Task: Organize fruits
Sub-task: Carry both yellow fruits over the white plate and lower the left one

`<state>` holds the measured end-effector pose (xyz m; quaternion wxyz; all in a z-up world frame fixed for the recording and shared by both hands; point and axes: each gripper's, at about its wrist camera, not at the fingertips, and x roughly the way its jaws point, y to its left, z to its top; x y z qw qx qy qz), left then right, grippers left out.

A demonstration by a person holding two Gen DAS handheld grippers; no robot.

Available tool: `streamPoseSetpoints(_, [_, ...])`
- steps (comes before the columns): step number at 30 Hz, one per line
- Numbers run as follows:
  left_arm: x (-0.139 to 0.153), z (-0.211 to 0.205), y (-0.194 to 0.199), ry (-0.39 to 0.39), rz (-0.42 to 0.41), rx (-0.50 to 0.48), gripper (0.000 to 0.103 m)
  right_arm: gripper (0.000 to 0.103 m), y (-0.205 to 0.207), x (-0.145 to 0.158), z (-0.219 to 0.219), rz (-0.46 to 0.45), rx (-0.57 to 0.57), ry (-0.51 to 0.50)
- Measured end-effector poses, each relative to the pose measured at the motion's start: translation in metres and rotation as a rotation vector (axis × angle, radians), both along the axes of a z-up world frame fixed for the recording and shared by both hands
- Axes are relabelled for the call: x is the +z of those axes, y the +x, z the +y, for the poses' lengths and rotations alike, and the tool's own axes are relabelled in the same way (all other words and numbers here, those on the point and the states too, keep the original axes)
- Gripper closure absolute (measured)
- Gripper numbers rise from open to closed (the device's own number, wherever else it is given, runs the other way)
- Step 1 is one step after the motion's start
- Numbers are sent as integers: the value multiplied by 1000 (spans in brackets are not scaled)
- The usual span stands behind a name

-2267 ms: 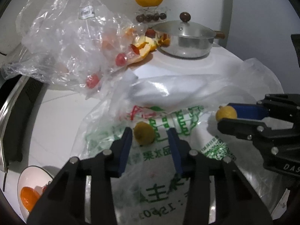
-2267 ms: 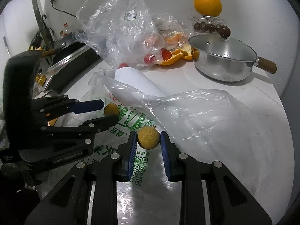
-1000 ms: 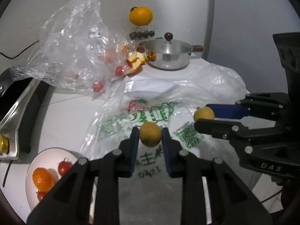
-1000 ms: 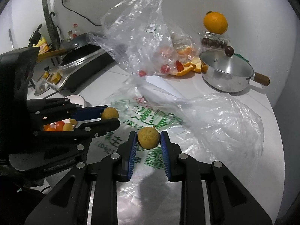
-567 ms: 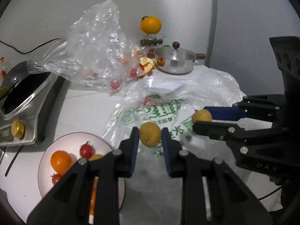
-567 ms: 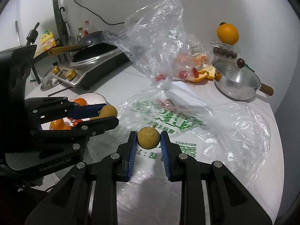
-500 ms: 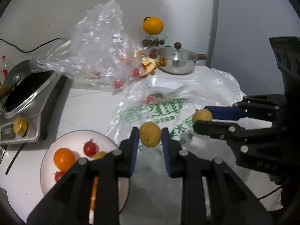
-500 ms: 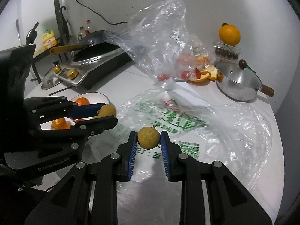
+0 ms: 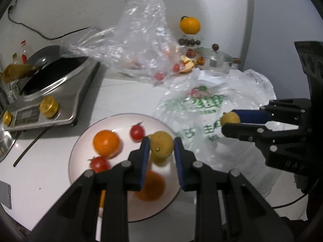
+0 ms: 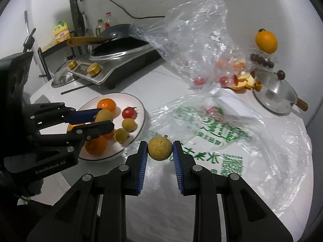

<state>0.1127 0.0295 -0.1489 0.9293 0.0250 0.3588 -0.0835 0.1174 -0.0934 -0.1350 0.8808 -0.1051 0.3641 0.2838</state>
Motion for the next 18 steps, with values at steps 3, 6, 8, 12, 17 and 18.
streamPoseSetpoints(3, [-3, 10, -2, 0, 3, 23, 78, 76, 0, -1, 8, 3, 12, -6])
streamPoseSetpoints(6, [-7, 22, -4, 4, 5, 44, 78, 76, -1, -3, 15, 8, 23, -13])
streamPoseSetpoints(8, [-9, 28, -3, 8, 6, 55, 78, 76, -1, -4, 20, 11, 28, -16])
streamPoseSetpoints(12, [-12, 38, 0, 15, 10, 76, 78, 76, 1, -7, 27, 19, 35, -22])
streamPoseSetpoints(17, [-17, 49, 7, 12, 26, 88, 78, 75, 4, -9, 32, 25, 41, -26])
streamPoseSetpoints(18, [-19, 50, 8, 14, 31, 87, 78, 76, 4, -9, 33, 27, 42, -27])
